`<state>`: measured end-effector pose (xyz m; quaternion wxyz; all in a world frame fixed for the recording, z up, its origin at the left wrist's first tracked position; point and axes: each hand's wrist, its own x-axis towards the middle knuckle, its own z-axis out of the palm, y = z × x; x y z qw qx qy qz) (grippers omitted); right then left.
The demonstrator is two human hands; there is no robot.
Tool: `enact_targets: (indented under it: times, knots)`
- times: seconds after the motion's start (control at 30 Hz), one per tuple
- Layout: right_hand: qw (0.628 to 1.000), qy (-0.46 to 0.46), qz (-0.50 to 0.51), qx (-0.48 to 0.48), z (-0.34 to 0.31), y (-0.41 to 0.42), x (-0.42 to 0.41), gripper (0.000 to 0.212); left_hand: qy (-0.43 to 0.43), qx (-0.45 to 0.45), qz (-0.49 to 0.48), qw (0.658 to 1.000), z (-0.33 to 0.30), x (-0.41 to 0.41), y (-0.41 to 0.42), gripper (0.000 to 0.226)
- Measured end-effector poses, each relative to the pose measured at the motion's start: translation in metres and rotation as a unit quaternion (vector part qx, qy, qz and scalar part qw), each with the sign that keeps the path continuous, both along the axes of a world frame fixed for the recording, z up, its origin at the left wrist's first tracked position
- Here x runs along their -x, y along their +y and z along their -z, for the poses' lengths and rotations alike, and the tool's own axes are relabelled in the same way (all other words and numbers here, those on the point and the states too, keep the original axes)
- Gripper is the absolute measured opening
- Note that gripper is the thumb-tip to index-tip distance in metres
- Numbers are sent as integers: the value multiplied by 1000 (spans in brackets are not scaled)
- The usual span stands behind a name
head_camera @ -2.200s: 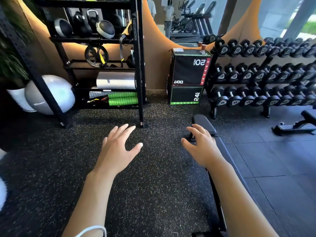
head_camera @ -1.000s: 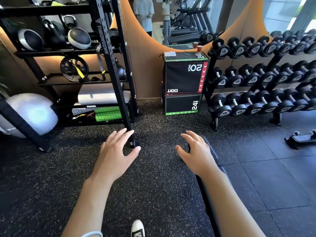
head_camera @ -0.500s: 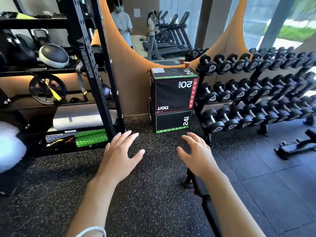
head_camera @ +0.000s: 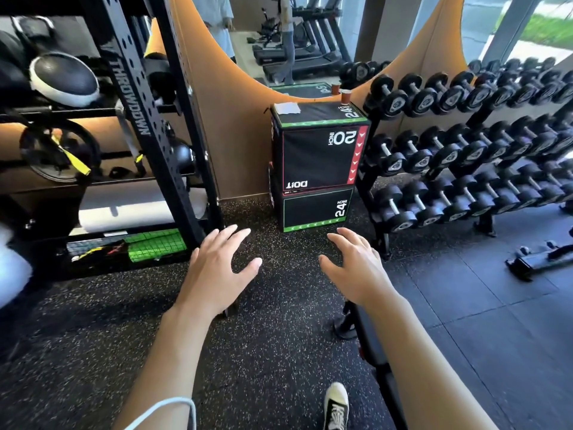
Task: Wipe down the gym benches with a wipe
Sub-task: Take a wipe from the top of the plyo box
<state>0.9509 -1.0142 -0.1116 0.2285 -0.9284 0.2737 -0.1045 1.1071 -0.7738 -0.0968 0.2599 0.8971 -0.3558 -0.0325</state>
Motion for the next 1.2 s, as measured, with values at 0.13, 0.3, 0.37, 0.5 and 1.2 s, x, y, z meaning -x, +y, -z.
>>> enact_targets:
  times: [0.13, 0.3, 0.37, 0.5, 1.2]
  knots:
    - [1000, -11, -7, 1, 4, -43, -32, 65, -4, 4, -9, 1000, 3, -28, -40, 67]
    - [1000, -15, -22, -11, 3, -115, -76, 65, -2, 6, -23, 1000, 1, -64, -105, 68]
    - [999, -21, -27, -14, 0, -145, -93, 65, -7, 7, -29, 1000, -1, -78, -134, 68]
    - [999, -23, -35, -19, -1, -202, -117, 66, -8, 5, -42, 999, -2, -99, -188, 68]
    - [999, -1, -5, -41, 28, -342, -277, 66, -5, -20, -16, 1000, 21, -265, -341, 67]
